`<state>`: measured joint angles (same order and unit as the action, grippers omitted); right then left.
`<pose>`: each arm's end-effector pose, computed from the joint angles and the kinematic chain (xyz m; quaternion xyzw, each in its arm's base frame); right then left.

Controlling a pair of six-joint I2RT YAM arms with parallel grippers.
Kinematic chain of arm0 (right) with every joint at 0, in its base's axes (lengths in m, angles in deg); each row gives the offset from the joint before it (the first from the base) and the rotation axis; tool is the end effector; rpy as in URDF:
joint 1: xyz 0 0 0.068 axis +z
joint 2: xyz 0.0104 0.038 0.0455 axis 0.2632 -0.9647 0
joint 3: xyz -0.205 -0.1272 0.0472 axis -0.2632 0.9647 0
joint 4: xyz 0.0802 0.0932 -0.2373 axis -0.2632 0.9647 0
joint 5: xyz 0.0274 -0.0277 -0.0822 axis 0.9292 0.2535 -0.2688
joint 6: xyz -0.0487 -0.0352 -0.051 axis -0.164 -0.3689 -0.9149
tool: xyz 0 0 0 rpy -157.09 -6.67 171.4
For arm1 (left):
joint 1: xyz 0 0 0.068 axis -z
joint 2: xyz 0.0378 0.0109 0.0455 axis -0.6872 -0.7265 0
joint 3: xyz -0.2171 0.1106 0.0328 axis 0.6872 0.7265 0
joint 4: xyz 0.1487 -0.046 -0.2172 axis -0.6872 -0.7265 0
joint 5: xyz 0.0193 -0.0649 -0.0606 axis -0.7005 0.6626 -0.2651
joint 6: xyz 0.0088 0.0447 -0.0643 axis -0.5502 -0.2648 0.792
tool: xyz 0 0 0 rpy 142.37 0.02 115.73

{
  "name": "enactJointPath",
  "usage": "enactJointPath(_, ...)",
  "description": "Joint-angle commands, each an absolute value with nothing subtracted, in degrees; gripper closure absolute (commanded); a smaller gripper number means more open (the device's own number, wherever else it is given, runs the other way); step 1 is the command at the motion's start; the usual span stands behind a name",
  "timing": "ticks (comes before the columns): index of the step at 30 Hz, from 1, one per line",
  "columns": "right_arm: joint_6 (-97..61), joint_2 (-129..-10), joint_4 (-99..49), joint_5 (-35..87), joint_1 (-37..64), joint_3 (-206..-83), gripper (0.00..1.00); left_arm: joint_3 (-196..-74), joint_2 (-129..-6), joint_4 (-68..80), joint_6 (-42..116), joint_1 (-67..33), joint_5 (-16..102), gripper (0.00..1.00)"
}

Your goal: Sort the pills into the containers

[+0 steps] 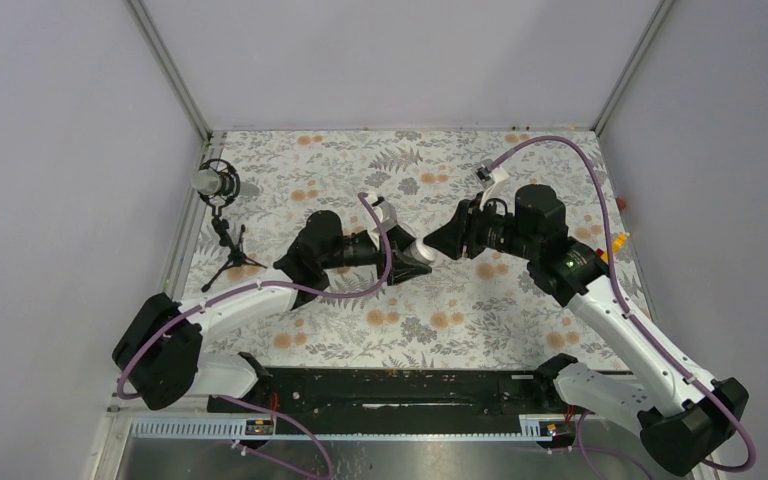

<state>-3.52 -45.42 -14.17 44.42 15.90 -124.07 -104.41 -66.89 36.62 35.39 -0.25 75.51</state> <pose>0.2202 0.1681 0.3348 -0.2050 0.7464 0.4283 0.4662 0.2080 -0.2556 0.2530 0.4263 0.5670 -0.5150 0.4811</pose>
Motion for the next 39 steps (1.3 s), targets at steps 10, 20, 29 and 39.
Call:
enactJointPath(10, -9.06, -47.47, -6.13, 51.24, 16.9, -125.93, 0.6, -107.37, -66.73, 46.96, 36.06, 0.1, 77.87, 1.0)
enactJointPath(20, -9.15, -48.16, -6.38, 56.74, 16.94, -124.95, 0.6, -106.39, -67.12, 56.06, 41.64, 0.08, 78.41, 1.0)
enactJointPath(29, 1.09, -44.14, -16.4, 45.79, 18.55, -120.19, 0.61, -104.95, -69.1, 65.29, 49.08, 0.68, 69.57, 1.0)
enactJointPath(39, -0.89, -47.11, -4.77, 41.17, 18.77, -126.59, 0.6, -104.61, -70.31, 65.58, 46.43, 1.11, 73.25, 1.0)
